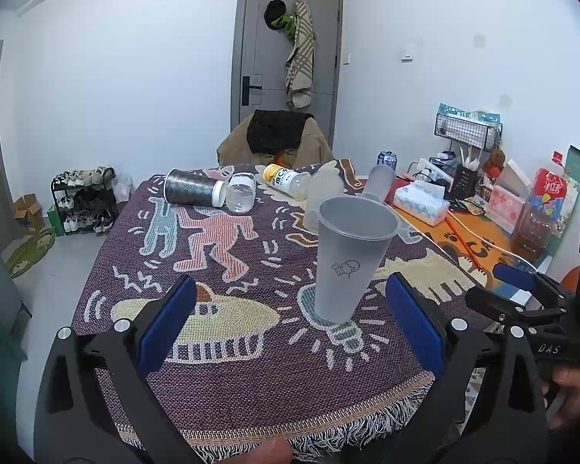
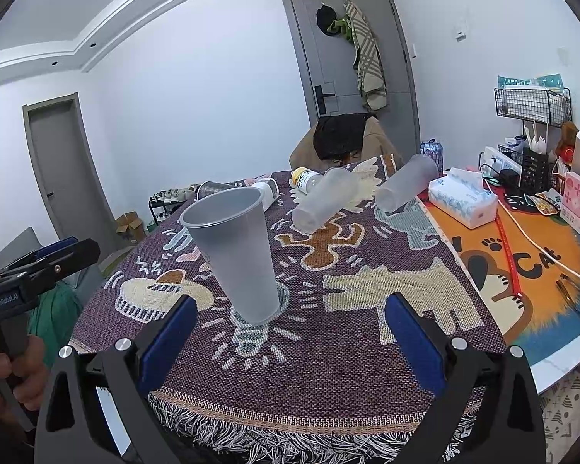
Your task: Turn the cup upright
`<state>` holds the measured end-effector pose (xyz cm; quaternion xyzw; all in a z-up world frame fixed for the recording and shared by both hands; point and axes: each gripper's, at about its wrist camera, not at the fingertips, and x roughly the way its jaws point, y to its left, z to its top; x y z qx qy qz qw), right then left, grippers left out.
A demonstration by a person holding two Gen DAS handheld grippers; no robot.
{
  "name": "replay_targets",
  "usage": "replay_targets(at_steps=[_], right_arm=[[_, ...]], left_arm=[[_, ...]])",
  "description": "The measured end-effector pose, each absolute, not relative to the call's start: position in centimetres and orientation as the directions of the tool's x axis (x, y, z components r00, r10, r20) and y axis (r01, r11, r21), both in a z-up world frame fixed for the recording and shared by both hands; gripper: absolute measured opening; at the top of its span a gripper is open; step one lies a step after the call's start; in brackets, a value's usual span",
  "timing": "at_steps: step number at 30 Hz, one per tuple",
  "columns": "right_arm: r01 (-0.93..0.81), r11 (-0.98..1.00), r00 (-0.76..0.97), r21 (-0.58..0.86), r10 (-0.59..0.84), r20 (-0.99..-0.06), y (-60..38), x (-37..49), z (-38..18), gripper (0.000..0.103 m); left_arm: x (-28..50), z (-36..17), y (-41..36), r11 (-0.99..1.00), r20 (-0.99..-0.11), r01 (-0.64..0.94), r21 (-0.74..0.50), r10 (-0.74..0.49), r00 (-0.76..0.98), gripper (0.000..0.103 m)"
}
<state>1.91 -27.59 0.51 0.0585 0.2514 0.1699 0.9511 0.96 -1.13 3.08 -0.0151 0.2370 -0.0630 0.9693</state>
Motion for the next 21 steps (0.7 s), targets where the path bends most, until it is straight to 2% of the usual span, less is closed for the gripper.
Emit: replay_targets(at_steps=[14, 21], right_arm=[[-0.289, 0.937, 0.81, 0.195, 0.348, -0.472, -27.7, 2.3, 0.0, 0.095], [-0.29, 0.934, 0.781, 0.211, 0.358, -0.512, -27.2, 3.6, -1.6, 0.095]], left_arm=[[0.9, 3.1, -1.9, 0.991, -0.443, 0.125, -0.038, -0.129, 0.887, 0.097], [2.2, 1.0, -0.5, 0.99, -0.469, 0.097, -0.102, -0.134, 0.873, 0.097]])
